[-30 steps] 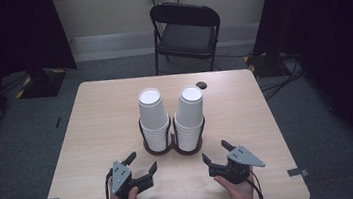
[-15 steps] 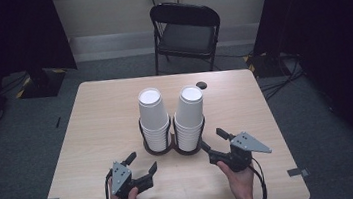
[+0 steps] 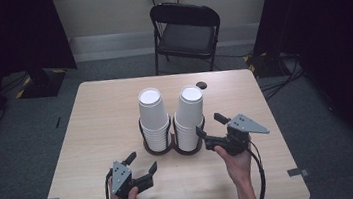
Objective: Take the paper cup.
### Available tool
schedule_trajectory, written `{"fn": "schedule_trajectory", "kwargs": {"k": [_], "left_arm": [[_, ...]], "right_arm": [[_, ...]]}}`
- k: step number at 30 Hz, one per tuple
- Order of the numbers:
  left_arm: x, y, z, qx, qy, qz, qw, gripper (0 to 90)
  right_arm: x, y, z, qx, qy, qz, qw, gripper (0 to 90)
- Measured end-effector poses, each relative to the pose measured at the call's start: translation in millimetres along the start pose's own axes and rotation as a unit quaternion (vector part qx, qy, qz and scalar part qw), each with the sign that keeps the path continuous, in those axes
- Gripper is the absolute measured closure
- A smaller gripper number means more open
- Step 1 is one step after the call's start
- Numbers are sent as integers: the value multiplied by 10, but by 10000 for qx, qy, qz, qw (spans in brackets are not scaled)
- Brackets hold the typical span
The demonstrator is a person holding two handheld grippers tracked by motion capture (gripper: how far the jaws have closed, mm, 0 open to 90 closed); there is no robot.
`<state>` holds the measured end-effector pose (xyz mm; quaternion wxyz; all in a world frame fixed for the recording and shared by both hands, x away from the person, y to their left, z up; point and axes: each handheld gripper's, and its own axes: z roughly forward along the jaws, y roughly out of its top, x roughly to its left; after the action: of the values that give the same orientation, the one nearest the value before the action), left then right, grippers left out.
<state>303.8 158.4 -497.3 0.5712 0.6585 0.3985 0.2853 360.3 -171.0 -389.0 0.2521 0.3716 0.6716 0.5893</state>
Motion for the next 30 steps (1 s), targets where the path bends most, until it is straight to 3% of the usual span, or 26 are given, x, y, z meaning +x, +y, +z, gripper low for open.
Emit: {"fn": "schedule_trajectory", "kwargs": {"k": [2, 13, 30], "left_arm": [[-2, -1, 1, -4, -5, -14, 10000, 176], [-4, -2, -1, -12, -13, -10, 10000, 177], [3, -3, -3, -43, -23, -55, 10000, 176]], "right_arm": [[-7, 54, 31, -67, 28, -12, 10000, 134], [-16, 329, 248, -139, 224, -93, 9996, 132], [-18, 371, 640, 81, 296, -189, 9994, 130]]}}
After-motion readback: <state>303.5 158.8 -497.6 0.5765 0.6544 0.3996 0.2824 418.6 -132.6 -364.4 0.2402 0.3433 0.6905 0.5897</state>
